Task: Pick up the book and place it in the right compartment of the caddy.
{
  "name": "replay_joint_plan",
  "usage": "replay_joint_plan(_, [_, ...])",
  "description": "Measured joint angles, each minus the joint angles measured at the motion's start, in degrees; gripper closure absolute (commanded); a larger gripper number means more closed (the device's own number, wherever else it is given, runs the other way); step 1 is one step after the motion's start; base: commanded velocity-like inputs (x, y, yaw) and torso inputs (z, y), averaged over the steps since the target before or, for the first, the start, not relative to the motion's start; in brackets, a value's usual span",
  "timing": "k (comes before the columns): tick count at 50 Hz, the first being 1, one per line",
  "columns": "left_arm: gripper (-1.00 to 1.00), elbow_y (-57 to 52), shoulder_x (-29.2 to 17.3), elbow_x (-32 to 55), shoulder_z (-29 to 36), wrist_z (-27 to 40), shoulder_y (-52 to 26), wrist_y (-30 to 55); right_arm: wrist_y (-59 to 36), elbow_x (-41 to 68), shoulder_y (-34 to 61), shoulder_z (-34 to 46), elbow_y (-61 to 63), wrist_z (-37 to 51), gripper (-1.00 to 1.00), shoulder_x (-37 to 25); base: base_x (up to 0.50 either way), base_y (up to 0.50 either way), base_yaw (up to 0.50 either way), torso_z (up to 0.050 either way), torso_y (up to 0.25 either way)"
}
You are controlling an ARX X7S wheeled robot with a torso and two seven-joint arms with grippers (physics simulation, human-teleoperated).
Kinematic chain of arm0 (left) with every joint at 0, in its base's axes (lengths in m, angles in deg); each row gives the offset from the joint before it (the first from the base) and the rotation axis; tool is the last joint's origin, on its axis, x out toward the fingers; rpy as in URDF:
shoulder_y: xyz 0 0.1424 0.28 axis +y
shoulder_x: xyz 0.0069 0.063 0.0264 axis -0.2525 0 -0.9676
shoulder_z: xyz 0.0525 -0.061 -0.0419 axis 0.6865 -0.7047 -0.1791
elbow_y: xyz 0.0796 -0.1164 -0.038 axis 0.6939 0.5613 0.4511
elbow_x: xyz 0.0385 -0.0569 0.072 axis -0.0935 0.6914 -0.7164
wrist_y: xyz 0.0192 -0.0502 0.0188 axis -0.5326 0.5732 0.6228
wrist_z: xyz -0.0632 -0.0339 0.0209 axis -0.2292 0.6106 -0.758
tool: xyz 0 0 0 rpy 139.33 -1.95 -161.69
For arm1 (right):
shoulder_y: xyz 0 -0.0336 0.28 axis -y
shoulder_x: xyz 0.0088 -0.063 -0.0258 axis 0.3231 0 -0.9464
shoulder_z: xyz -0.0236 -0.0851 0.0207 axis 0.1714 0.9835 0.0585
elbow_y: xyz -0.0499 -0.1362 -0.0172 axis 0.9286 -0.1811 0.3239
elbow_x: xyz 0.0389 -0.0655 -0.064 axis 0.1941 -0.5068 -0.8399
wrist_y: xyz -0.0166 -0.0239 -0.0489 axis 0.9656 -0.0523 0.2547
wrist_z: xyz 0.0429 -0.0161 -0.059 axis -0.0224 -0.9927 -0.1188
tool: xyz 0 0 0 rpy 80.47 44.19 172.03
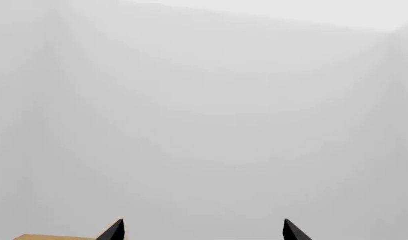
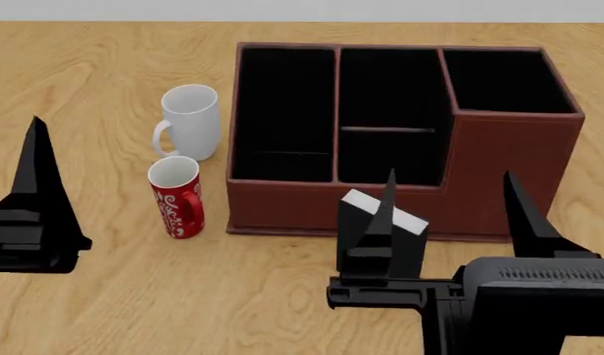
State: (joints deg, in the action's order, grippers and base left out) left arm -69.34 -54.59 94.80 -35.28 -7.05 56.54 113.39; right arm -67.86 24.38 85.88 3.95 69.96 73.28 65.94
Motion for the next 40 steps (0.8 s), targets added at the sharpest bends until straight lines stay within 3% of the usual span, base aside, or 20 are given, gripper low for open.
replay_joint_plan(21, [-1.0,-2.41,-1.04,1.22,-0.39,1.74,-1.39,1.58,-1.21,0.6,0.35,0.49,0.95,0.77,-1.0,-0.81,0.06,-0.18,0.0,0.0,0.0])
replay_joint_plan(40, [-1.0,-2.15,-1.55,1.79,-0.06,2.58,-1.51,1.06,-1.18,0.91,0.12,1.12,0.81,1.11,-1.0,-1.35,0.23,-0.17,0.0,0.0,0.0])
